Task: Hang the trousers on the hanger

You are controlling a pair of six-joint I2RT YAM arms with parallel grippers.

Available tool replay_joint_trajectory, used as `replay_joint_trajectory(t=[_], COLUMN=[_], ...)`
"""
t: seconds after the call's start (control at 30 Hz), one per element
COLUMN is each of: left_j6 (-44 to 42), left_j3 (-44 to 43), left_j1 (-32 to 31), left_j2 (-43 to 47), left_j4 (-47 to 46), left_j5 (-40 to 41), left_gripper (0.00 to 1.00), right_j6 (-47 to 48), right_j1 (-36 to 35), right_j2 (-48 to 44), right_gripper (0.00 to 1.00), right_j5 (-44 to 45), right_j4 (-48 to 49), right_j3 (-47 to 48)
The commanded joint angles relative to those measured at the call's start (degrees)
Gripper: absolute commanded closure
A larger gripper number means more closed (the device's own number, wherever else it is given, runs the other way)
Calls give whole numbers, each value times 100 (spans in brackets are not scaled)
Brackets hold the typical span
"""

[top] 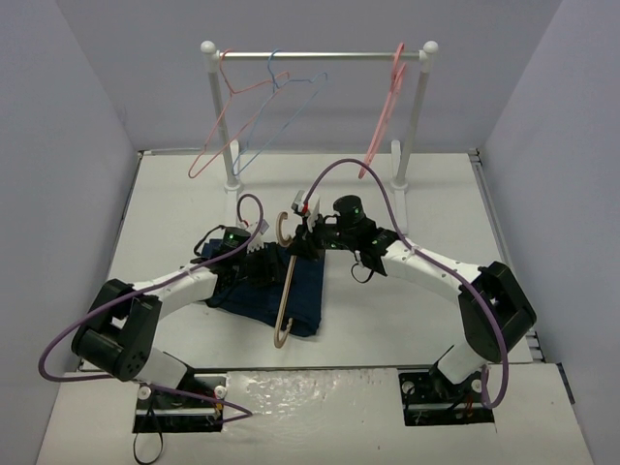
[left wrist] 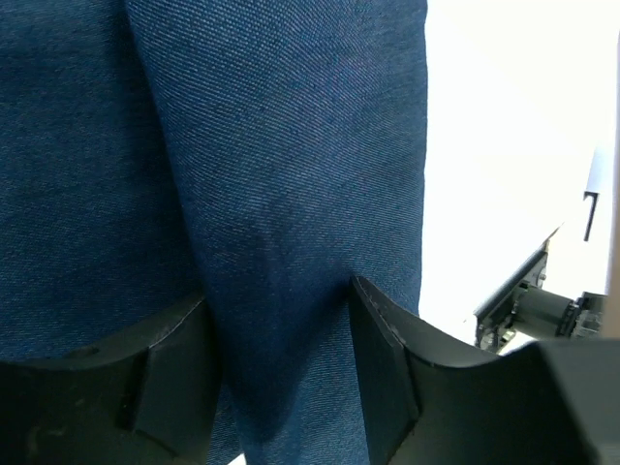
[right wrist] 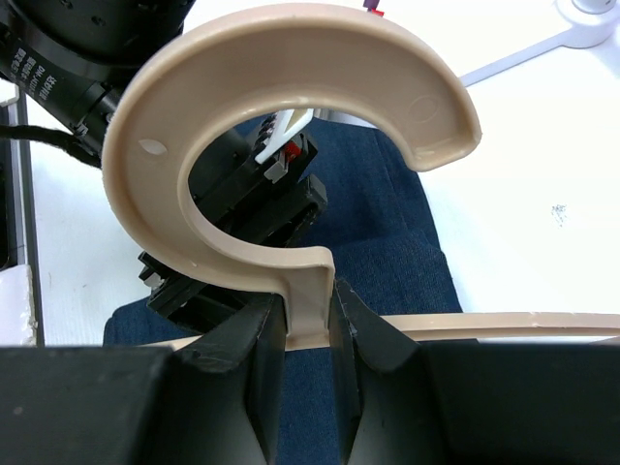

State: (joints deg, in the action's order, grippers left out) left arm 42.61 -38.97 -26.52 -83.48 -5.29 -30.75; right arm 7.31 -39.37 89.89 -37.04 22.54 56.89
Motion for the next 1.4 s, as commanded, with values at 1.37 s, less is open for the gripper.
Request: replay_joint_trajectory(t=[1.37], left_j6=[-1575], left_j3=[-4971], left_j1=[137], left_j2=[1320], left_j4=[5290], left_j5=[1306], left_gripper=[100], right_j6=[9], right_j1=[180], right_j2=[-1686], right_gripper=[100], right_j5=[-284], right_j4=[212], right_j3=[-399])
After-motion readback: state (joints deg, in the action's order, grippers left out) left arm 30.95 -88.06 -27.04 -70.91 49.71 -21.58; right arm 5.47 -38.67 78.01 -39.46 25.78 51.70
